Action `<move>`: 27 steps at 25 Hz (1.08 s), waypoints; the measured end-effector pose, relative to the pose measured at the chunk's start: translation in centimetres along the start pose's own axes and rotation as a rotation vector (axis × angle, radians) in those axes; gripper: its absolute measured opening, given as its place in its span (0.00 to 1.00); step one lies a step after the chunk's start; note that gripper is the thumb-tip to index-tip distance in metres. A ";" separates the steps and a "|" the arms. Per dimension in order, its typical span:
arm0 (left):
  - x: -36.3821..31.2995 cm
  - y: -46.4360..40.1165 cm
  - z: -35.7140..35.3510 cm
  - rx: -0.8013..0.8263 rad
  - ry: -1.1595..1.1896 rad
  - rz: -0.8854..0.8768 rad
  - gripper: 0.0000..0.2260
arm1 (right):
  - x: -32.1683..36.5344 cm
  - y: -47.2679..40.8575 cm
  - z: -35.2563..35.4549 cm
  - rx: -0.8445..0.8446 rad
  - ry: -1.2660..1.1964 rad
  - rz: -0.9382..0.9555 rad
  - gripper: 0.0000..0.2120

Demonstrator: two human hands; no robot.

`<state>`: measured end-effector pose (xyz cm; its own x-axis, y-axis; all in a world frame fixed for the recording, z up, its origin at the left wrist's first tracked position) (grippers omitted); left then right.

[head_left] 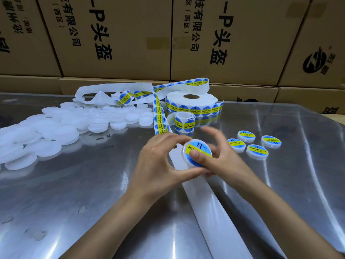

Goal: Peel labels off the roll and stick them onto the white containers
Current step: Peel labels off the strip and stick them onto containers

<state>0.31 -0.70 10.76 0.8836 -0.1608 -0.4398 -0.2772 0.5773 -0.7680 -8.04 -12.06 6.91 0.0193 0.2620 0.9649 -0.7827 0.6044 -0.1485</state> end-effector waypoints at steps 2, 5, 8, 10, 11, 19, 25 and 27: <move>-0.5 0.0 0.1 -0.021 0.018 -0.055 0.25 | 0.5 0.4 -1.0 0.121 0.024 -0.002 0.09; -0.6 0.0 0.2 -0.047 0.050 -0.061 0.26 | 0.5 0.6 -1.2 0.110 -0.015 -0.014 0.22; -0.2 0.1 -0.2 -0.034 0.055 -0.027 0.26 | 0.0 0.3 -0.8 0.018 -0.017 -0.078 0.33; 0.0 0.3 -1.2 0.064 0.020 -0.023 0.28 | -0.8 0.2 -0.6 -0.022 -0.023 -0.146 0.37; 0.0 0.5 -2.0 0.157 -0.017 -0.040 0.31 | -1.3 0.1 -0.4 -0.046 -0.036 -0.175 0.38; -1.4 1.0 -2.9 0.179 -0.168 -0.245 0.18 | -2.5 -0.4 0.1 -0.159 -0.211 -0.236 0.30; -1.3 1.6 -1.6 -0.012 -0.196 -0.391 0.02 | -3.2 -0.9 2.0 -0.217 -0.037 -0.256 0.28; -0.3 1.1 -1.0 -0.023 -0.226 -0.301 0.04 | -3.7 -1.2 3.8 -0.271 0.206 -0.241 0.27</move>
<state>-0.59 -0.78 9.57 0.9871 -0.1382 -0.0810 0.0013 0.5127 -0.8585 -9.59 -16.60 4.38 0.3275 0.2178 0.9194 -0.5494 0.8355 -0.0022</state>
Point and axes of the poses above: each hand's wrist, its own y-axis away from the middle knuckle, its own z-axis out of the back of the hand, x = y × z, the point moved 7 cm from there along -y, towards the middle knuckle, and after that the axes turned 1 degree about -y, right-handed, at the moved point
